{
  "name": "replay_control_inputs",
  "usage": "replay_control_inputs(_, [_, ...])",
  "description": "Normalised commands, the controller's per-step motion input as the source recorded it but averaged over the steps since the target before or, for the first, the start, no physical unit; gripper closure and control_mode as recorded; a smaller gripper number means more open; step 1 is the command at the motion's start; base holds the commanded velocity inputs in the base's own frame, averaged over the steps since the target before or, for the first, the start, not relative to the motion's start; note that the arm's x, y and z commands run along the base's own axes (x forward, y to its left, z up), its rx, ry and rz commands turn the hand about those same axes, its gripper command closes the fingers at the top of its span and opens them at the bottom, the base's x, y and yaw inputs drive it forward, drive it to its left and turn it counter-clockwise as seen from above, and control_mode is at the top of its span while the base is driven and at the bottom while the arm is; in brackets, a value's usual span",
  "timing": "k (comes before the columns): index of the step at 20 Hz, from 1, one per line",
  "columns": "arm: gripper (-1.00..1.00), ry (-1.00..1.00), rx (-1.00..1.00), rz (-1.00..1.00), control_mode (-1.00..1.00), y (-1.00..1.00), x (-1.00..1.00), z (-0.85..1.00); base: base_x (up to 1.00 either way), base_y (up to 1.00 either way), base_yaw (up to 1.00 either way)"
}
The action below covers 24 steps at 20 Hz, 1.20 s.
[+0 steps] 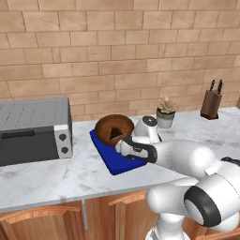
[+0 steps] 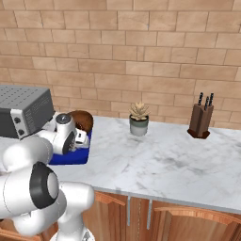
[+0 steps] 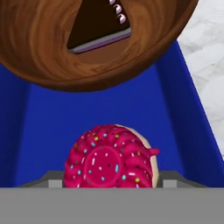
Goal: Place the bowl with cake and the cupcake onto the tray.
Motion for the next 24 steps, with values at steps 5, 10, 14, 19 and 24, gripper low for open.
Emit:
replay_control_inputs(5, [-1.0,0.0,0.0,0.0,-1.0,0.06,0.03,-0.08,0.0,0.0,0.0])
replay_control_inputs(10, [-1.0,0.0,0.0,-0.02,-1.0,0.0,0.03,0.01,0.0,0.0,0.0])
replay_control_inputs(14, [-1.0,0.0,0.0,-0.05,-1.0,0.0,0.01,0.17,0.0,0.0,0.0])
replay_control_inputs(19, [-1.0,0.0,0.0,-0.05,-1.0,-0.02,-0.04,0.29,0.0,0.0,0.0])
replay_control_inputs(24, [-1.0,0.0,0.05,-0.05,-1.0,-0.29,-0.47,0.51,0.0,0.0,0.0])
